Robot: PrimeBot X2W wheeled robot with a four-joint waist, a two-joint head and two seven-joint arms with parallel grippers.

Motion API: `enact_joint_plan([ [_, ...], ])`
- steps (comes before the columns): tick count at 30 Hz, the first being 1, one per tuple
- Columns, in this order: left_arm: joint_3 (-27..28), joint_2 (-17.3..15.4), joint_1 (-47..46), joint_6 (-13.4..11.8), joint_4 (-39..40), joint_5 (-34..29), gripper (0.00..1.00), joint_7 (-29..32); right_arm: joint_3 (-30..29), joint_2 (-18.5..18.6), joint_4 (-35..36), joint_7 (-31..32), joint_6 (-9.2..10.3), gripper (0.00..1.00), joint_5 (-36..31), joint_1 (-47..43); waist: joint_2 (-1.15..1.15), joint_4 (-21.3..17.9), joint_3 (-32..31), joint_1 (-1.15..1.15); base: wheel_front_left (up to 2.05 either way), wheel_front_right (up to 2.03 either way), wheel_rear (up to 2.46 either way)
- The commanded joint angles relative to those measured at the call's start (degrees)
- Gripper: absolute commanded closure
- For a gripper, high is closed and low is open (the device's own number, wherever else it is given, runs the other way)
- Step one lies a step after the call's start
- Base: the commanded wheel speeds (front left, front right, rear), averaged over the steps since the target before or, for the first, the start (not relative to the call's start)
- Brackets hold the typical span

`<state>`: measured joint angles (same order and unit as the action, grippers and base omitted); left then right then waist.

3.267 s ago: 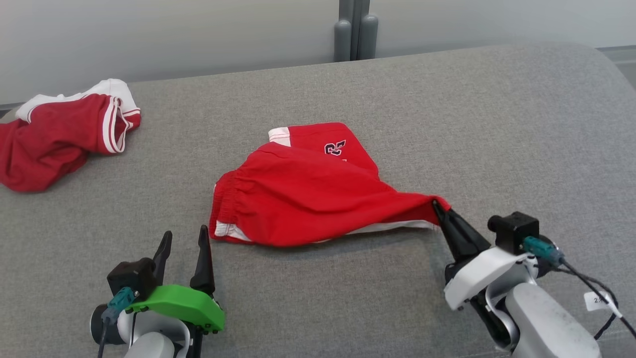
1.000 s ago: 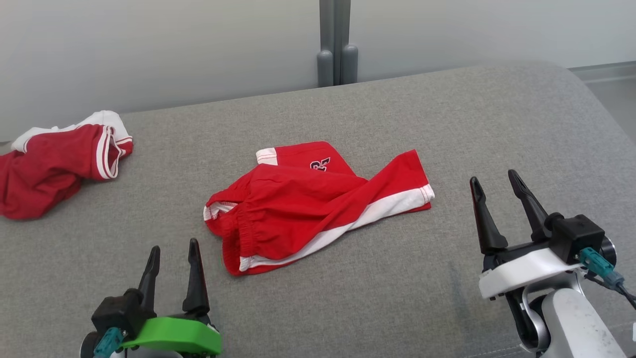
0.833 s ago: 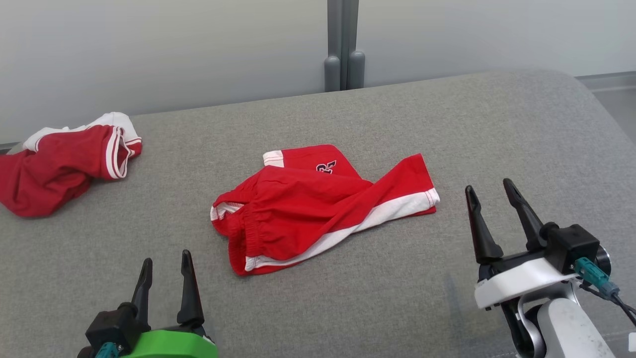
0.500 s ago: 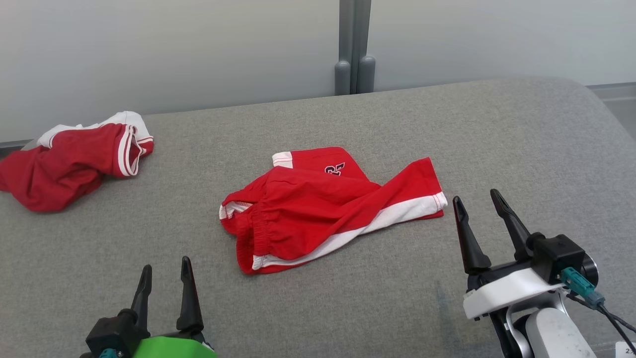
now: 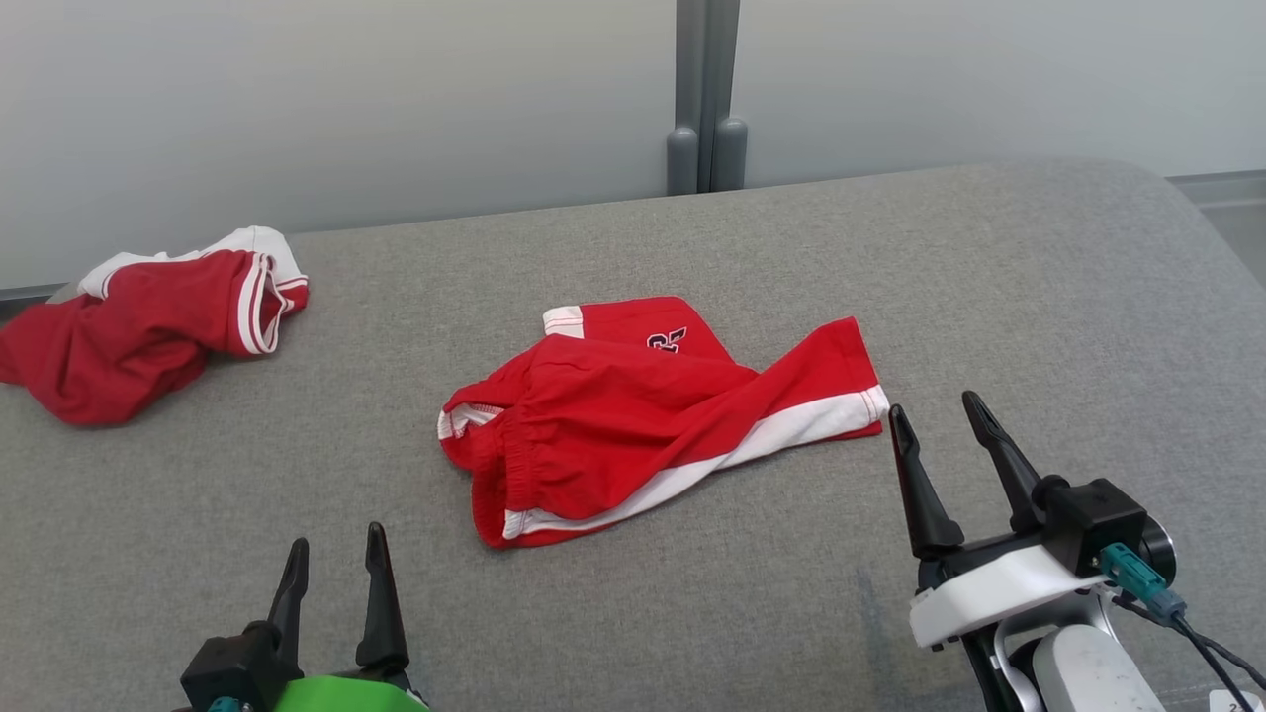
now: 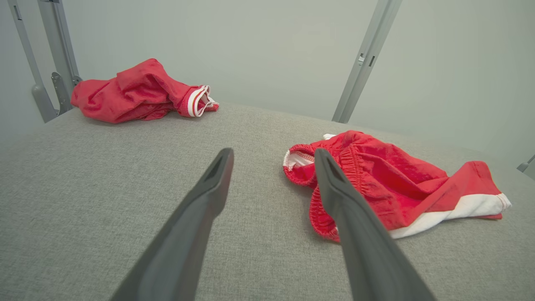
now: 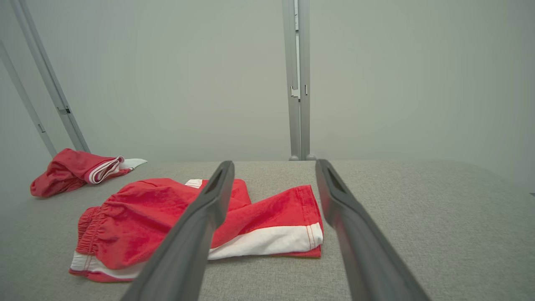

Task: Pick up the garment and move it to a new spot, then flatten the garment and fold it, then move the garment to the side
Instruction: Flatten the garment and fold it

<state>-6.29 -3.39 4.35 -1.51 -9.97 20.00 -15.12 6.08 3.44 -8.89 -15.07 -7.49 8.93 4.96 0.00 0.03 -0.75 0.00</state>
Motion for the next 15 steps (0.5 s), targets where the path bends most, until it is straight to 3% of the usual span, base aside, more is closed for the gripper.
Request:
enact_joint_plan([
  [1,0.16,-0.08,0.26,0.27,-0.23,-0.70,0.00,-0.01,-0.08,-0.03,-0.17,-0.19,-0.01,0.00,-0.44,-0.78,0.00,0.05,-0.04,0.00,0.00,0.00,0.00],
  [15,-0.55,0.16,-0.19,1.04,-0.89,-1.37,0.00,0.00,0.07,-0.20,-0.79,-0.19,-0.01,0.00,-0.17,-0.53,0.00,0.15,0.28,0.00,0.00,0.00,0.00],
])
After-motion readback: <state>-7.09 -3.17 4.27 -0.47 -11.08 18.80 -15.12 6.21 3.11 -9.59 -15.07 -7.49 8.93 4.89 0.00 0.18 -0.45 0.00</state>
